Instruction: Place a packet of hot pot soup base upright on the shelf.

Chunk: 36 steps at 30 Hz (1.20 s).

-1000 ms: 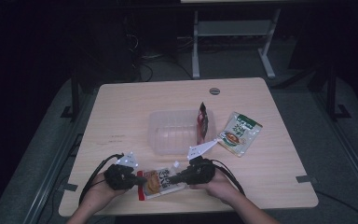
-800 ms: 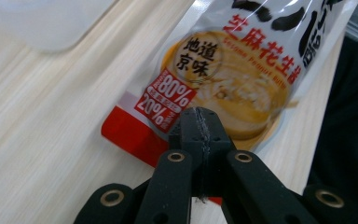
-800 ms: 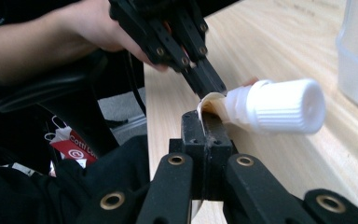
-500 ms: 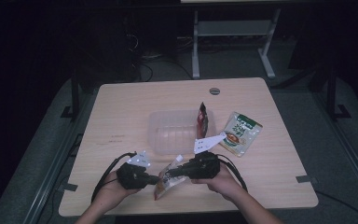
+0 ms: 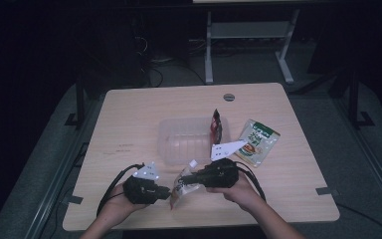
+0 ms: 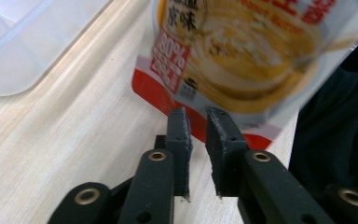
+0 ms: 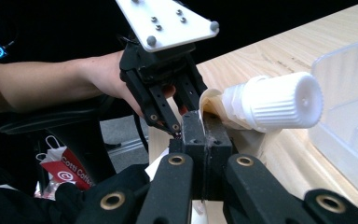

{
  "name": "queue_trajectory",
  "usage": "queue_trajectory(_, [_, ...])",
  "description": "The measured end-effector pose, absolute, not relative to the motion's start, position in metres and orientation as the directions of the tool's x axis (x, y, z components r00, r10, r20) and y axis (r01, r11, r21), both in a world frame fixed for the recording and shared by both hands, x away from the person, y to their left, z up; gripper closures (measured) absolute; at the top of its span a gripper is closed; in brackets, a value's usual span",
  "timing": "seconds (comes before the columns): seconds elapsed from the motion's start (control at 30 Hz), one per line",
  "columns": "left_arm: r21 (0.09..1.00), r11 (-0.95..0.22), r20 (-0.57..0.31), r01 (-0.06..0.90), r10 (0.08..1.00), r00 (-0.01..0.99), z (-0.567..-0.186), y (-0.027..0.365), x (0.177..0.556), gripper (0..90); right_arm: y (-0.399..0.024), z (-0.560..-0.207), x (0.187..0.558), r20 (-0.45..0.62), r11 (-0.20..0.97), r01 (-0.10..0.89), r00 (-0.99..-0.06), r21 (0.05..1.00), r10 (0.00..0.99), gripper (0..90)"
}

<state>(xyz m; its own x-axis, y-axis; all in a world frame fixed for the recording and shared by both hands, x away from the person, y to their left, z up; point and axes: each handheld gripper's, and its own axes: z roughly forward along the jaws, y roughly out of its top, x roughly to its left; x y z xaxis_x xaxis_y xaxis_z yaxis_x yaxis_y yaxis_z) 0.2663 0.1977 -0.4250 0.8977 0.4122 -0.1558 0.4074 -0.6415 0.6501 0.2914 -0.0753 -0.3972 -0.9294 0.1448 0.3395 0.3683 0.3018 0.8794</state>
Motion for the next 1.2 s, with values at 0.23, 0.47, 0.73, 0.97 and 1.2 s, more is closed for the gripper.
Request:
queue_trajectory(0.23, [0.659,-0.632,-0.147,0.407,0.423,0.894,-0.424,0.207,0.264,64.3,-0.079,-0.393,0.292,0.328,0.295,0.362,-0.931,0.884,0.160,90.0])
queue_trajectory(0.47, [0.657,-0.621,-0.161,0.428,0.439,0.884,-0.428,0.224,0.265,53.0,-0.083,-0.383,0.293,0.311,0.301,0.354,-0.933,0.885,0.182,90.0])
queue_trajectory(0.73, [0.619,-0.646,-0.173,0.447,0.442,0.880,-0.434,0.228,0.269,35.9,-0.086,-0.373,0.297,0.290,0.304,0.340,-0.937,0.890,0.196,90.0])
queue_trajectory(0.97, [0.616,-0.653,-0.154,0.440,0.449,0.880,-0.437,0.228,0.269,25.0,-0.086,-0.362,0.303,0.277,0.307,0.334,-0.937,0.891,0.213,90.0])
queue_trajectory(1.2, [0.620,-0.647,-0.149,0.444,0.459,0.876,-0.438,0.230,0.269,23.2,-0.084,-0.351,0.318,0.252,0.286,0.314,-0.939,0.905,0.233,90.0])
